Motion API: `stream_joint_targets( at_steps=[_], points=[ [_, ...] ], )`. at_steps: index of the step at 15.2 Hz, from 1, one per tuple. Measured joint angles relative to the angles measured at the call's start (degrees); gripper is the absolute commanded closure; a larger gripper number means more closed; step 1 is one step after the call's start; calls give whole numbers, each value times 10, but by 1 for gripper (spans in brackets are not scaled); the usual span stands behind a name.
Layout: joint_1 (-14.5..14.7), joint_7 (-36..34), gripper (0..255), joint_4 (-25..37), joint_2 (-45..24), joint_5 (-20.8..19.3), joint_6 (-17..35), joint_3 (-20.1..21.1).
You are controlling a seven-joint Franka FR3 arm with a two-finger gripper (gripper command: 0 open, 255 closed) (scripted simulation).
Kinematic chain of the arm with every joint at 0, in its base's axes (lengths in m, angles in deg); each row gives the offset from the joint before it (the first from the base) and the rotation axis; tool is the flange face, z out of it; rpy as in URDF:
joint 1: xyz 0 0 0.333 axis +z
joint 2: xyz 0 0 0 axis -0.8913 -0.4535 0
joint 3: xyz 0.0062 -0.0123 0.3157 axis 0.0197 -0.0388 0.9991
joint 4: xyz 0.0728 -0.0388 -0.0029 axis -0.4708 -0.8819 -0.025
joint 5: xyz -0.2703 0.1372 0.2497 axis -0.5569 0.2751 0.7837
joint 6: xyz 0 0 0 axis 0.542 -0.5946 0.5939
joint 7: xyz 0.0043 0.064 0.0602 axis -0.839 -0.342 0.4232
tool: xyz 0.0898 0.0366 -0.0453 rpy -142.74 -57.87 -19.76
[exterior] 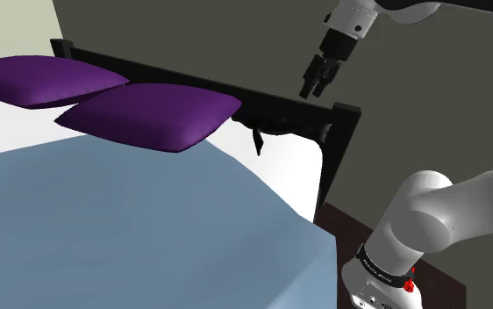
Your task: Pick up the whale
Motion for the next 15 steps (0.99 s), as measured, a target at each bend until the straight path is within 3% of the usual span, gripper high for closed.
stream_joint_targets(
  at_steps=[8, 15],
  points=[
    [34, 32, 0, 19, -116, 22, 8, 5],
    [37, 43, 0, -29, -126, 25, 56, 6]
  ],
)
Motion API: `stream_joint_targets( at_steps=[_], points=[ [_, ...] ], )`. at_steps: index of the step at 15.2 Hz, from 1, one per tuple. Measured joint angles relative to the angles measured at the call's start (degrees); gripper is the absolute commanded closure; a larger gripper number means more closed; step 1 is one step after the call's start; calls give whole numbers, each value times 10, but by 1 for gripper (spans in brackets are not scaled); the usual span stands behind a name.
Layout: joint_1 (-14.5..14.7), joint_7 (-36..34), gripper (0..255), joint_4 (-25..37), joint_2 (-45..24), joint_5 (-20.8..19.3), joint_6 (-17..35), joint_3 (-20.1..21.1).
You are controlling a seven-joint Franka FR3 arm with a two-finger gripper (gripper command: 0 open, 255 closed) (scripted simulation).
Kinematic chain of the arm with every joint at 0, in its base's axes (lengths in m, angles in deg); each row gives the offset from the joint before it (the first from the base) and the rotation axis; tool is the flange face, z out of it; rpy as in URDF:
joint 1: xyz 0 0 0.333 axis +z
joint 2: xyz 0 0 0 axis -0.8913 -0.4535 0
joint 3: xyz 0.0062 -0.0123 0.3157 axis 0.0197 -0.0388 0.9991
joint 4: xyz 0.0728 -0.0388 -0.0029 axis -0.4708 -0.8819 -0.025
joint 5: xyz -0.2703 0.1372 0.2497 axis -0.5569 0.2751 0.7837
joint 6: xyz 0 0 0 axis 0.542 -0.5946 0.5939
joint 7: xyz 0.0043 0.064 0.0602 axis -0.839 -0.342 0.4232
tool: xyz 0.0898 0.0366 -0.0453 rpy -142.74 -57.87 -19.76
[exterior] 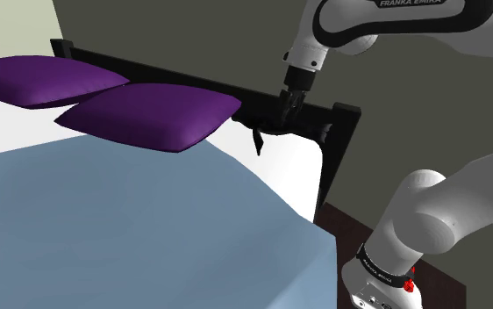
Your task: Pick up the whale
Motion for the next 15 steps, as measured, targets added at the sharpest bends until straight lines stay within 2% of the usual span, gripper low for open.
stream_joint_targets(
  at_steps=[1, 2, 12, 15],
  points=[
    [0, 0, 0, -3, 0, 0, 3, 0],
    [0, 1, 255, -4, 0, 0, 4, 0],
    [0, 1, 255, -5, 1, 0, 6, -1],
    [0, -2, 255, 12, -3, 0, -9, 0]
  ],
)
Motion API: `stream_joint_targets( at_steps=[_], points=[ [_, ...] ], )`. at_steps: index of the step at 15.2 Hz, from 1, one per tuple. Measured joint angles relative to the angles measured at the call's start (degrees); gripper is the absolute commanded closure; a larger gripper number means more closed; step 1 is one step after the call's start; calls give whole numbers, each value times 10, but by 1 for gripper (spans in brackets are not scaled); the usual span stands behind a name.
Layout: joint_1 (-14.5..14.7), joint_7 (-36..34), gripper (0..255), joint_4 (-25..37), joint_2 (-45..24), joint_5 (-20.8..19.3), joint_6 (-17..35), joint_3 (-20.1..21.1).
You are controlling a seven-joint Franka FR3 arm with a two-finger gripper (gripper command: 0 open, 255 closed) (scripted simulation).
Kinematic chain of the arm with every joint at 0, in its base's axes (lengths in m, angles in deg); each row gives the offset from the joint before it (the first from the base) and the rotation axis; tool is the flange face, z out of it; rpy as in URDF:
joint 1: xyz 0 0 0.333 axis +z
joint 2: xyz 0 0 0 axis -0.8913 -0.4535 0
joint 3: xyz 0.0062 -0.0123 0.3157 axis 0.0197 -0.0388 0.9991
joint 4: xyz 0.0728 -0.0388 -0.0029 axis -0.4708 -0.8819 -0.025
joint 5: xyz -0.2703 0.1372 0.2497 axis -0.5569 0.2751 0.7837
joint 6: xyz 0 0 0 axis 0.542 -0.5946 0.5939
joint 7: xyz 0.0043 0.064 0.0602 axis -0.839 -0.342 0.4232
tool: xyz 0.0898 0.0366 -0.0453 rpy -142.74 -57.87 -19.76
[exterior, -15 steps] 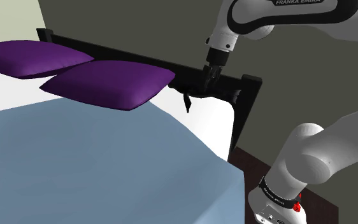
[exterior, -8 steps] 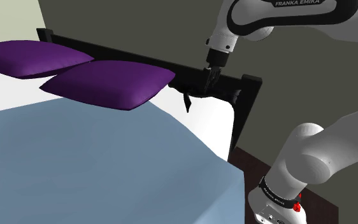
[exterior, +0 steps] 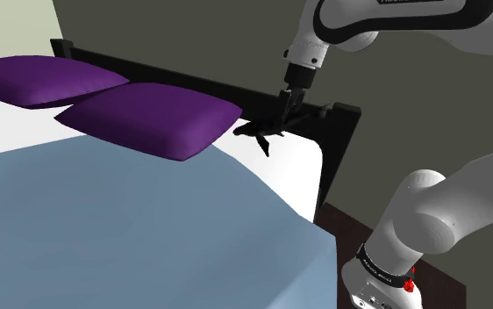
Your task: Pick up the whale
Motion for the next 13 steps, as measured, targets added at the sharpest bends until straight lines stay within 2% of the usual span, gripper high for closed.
stream_joint_targets(
  at_steps=[13],
  points=[
    [1, -13, 255, 107, -13, -2, -94, -1]
  ],
)
